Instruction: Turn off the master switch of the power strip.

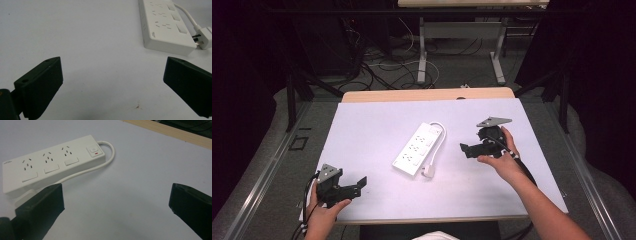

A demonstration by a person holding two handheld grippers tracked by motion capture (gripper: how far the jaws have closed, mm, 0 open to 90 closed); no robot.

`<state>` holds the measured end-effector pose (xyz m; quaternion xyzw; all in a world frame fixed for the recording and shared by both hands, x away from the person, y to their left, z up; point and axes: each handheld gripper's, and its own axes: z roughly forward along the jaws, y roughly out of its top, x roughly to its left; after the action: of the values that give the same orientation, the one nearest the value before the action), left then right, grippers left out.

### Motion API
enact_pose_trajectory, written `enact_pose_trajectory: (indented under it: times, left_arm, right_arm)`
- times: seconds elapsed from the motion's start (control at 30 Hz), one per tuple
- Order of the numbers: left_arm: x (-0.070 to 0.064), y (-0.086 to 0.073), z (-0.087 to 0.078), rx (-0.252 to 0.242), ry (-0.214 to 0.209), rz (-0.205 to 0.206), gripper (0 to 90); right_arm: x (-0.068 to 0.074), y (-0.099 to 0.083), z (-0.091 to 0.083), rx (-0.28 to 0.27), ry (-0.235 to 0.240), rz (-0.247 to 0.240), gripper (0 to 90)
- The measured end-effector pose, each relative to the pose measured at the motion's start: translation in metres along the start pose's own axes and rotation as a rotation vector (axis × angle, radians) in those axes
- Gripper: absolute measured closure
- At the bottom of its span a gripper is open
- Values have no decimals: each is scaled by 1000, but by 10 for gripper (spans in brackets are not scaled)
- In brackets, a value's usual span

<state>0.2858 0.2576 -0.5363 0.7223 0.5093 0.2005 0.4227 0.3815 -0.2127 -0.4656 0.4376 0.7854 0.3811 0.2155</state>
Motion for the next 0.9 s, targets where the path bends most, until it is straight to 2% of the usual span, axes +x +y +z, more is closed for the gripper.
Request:
enact_pose_trajectory:
  times: [0.17,0.33,0.43,0.6,0.67,0.9]
  left_arm:
    - [0,0,0,-1,0,-2,28]
    - [0,0,0,-1,1,-3,28]
    - [-1,0,0,-2,1,-2,28]
    - [0,0,0,-2,2,-1,28]
    - [-1,0,0,-2,1,-1,28]
    - [-1,0,0,-3,2,-1,28]
  right_arm:
    - [-6,-11,-10,-10,-10,15,0]
    - [-15,-21,-20,-22,-28,43,0]
    - [-21,-27,-24,-32,-22,70,0]
    - [-29,-36,-32,-53,-52,88,0]
    - [-31,-41,-36,-52,-52,109,0]
    - [-41,-58,-41,-74,-77,137,0]
